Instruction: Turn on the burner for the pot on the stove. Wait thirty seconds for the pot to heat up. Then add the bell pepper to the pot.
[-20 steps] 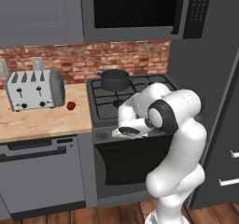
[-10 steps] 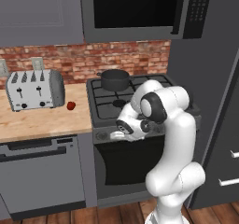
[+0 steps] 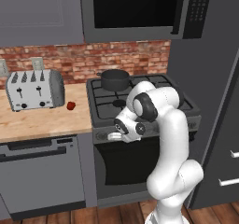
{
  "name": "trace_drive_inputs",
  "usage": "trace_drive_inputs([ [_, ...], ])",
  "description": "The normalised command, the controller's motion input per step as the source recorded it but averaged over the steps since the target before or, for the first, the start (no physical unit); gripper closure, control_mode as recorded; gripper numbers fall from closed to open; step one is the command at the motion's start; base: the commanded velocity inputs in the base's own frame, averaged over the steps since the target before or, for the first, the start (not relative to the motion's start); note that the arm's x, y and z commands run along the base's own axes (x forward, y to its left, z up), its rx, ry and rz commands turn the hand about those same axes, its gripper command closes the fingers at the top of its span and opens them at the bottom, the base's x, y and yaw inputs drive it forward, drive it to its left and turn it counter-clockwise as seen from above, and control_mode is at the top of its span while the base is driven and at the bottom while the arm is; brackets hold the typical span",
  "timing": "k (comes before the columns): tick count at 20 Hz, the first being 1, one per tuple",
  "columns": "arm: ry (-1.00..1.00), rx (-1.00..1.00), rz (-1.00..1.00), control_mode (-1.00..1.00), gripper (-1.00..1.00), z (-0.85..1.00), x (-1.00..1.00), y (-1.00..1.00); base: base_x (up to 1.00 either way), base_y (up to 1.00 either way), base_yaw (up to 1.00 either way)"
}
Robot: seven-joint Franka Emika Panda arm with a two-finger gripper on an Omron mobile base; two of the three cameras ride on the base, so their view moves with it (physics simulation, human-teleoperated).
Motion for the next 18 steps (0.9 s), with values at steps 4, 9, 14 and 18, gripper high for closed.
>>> trace_drive_inputs([
  [4, -0.02, 0.00, 0.00, -1.00, -1.00, 0.04, 0.15, 0.00, 0.00, 0.00, 0.00],
  [9, 0.00, 0.00, -0.01, -1.00, -1.00, 0.01, 0.16, -0.05, 0.00, 0.00, 0.00],
  [14, -0.01, 0.00, 0.00, -1.00, -1.00, 0.25, 0.04, -0.14, 0.00, 0.00, 0.00],
  [18, -0.01, 0.00, -0.01, -1.00, -1.00, 0.35, 0.00, -0.13, 0.00, 0.00, 0.00],
])
